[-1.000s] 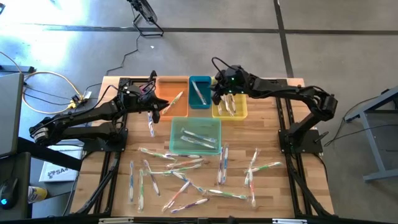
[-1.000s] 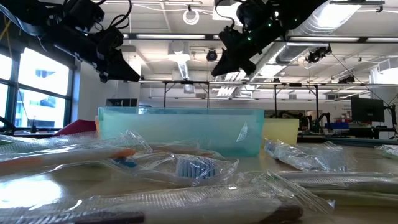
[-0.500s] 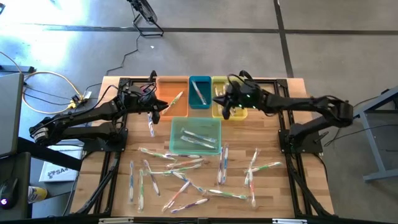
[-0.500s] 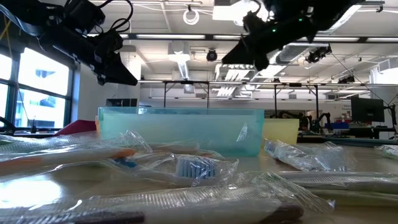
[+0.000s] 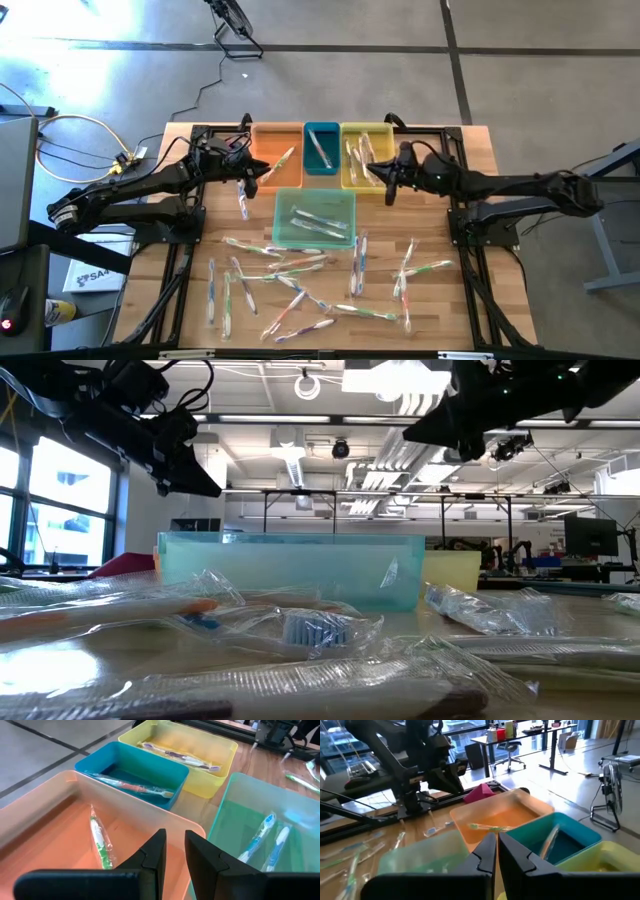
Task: Pick & Place Toothbrushes
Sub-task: Put the orange toothbrush into the blue bin
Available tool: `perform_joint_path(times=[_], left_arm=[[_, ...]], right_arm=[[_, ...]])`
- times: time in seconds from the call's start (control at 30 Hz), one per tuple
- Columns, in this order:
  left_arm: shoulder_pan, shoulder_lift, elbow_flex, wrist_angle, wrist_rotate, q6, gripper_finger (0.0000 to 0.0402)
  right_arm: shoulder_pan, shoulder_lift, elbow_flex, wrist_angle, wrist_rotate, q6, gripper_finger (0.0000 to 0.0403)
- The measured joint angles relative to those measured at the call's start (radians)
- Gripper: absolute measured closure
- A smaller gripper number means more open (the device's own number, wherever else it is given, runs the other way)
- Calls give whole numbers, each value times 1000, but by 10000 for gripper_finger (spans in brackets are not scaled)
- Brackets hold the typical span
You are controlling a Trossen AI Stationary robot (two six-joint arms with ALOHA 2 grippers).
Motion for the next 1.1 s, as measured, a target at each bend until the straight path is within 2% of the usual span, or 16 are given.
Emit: perform_joint_path(times=[0.37, 0.83, 1.1], left_arm=[[0, 0, 0, 0, -3, 0, 333], [0, 0, 0, 0, -3, 0, 333], [0, 0, 0, -1, -2, 0, 333]], right_arm=[[65, -30, -50, 38, 14, -8, 392], [67, -30, -49, 37, 6, -5, 392], [68, -29, -49, 37, 4, 113, 392]])
